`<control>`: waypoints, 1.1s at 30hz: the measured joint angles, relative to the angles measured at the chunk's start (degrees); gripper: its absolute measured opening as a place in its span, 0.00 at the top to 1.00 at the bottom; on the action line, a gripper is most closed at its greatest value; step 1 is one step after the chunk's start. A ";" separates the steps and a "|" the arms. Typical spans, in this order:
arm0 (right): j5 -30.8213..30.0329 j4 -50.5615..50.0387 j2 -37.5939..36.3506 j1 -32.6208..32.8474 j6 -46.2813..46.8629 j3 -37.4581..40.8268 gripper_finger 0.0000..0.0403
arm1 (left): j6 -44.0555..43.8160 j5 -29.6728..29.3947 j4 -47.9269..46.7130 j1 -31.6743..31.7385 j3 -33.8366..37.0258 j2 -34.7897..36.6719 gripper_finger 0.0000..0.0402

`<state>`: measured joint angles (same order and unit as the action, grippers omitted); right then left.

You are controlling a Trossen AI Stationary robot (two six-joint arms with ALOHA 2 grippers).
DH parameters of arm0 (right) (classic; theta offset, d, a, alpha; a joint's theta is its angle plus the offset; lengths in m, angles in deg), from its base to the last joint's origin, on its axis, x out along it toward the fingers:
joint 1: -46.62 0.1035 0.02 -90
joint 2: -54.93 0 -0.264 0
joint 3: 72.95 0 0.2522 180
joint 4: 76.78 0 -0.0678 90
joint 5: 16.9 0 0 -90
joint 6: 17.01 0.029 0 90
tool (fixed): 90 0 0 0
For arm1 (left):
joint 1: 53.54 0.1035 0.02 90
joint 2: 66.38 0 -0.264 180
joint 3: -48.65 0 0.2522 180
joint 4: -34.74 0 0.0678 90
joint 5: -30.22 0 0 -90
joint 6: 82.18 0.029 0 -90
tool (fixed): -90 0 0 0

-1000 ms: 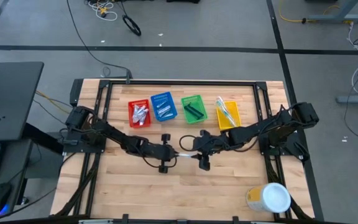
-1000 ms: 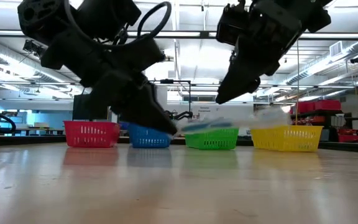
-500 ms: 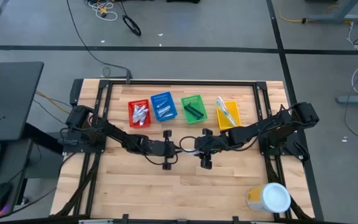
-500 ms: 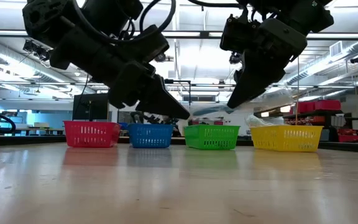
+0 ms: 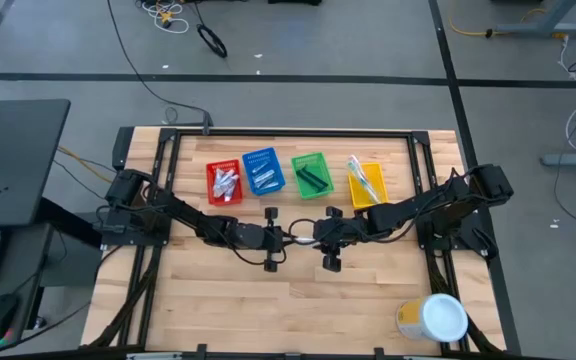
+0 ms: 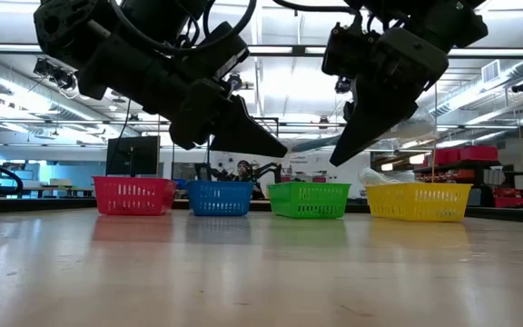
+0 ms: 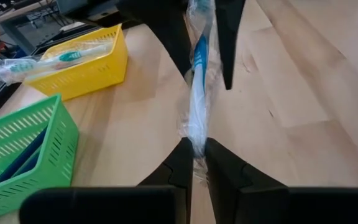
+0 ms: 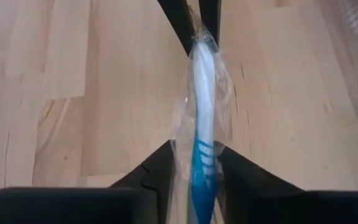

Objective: Pick & Place Travel size toiletries
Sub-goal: Put the toothbrush into the yellow bin

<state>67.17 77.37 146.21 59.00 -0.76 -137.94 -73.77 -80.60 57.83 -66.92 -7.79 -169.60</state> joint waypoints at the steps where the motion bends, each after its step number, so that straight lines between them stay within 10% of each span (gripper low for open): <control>1: 0.02 -0.23 0.00 0.00 0.00 0.01 0.75 | -0.04 0.02 -0.09 0.00 0.00 0.00 0.92; 33: 0.04 -6.33 0.00 -0.02 3.38 0.02 0.94 | -4.34 -0.94 -0.29 0.00 -0.04 0.09 0.77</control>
<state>67.20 71.04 146.21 58.98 2.62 -137.91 -78.11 -81.54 57.55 -66.92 -7.83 -169.51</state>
